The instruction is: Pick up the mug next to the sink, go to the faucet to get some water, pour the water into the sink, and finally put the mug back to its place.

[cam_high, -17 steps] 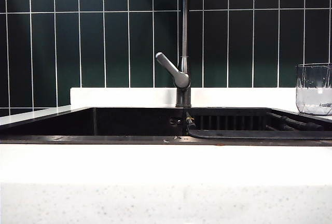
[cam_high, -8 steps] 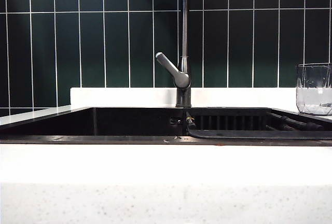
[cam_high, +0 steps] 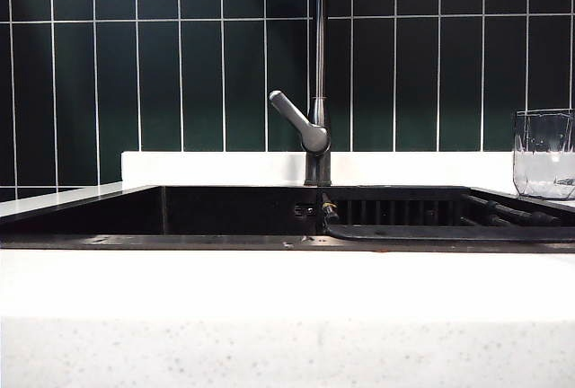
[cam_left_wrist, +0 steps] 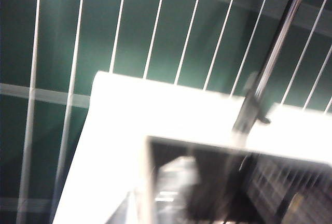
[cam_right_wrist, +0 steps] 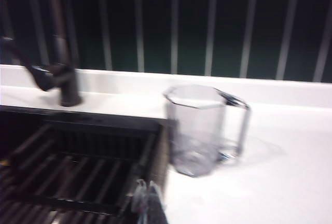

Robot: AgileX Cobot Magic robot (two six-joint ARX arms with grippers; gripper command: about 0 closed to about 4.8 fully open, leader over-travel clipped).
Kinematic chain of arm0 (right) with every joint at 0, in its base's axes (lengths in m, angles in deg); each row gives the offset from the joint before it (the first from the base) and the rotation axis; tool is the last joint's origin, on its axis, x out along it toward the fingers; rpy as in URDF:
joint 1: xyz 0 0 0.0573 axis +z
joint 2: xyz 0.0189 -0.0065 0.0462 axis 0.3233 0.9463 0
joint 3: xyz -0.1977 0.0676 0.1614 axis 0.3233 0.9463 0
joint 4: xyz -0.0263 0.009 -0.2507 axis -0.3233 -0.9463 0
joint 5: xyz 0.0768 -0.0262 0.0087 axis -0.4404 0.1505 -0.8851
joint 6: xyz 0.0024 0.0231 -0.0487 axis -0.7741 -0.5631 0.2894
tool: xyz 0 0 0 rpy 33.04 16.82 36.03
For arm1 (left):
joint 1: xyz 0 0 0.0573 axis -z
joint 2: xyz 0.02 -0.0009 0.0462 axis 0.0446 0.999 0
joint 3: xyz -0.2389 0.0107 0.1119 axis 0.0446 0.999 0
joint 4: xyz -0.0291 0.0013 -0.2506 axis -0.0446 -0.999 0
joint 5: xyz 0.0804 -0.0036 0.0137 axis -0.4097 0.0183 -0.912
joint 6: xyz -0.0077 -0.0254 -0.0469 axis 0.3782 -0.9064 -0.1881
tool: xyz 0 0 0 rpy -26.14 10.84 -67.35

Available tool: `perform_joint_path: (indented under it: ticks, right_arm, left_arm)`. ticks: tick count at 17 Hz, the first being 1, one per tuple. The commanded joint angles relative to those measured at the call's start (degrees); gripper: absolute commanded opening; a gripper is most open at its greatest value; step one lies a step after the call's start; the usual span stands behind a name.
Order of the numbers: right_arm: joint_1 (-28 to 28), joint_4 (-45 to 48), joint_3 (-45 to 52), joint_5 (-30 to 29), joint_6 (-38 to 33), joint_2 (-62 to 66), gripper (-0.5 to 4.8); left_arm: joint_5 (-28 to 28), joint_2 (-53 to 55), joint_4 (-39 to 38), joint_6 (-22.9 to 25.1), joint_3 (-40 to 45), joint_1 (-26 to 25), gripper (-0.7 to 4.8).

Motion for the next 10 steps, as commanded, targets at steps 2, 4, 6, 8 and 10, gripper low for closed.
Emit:
perform_joint_path:
  ticks: [2, 4, 6, 8, 10]
  right_arm:
    - [0.04, 0.76, 0.35, -2.1, -7.98, 0.07, -0.06]
    - [0.04, 0.72, 0.2, -3.67, -7.74, 0.07, -0.06]
    - [0.07, 0.94, -1.6, -3.39, -7.02, 0.83, -0.06]
    - [0.09, 2.38, -4.92, -2.75, -4.33, 4.13, -0.06]
    - [0.09, 7.48, -8.52, -1.46, -4.13, 13.18, -0.06]
  left_arm:
    - [1.42, 0.07, 3.28, -3.67, -0.17, 0.04, 1.23]
    - [8.24, 1.81, 2.36, -3.85, -0.26, 0.11, 1.23]
    - [11.3, 7.39, 4.72, -3.87, -3.23, 0.13, 1.22]
    - [14.05, 15.72, 6.8, 1.81, -10.32, 1.09, 1.23]
    - [14.14, 31.71, 8.07, 5.95, -20.35, 5.18, 1.26]
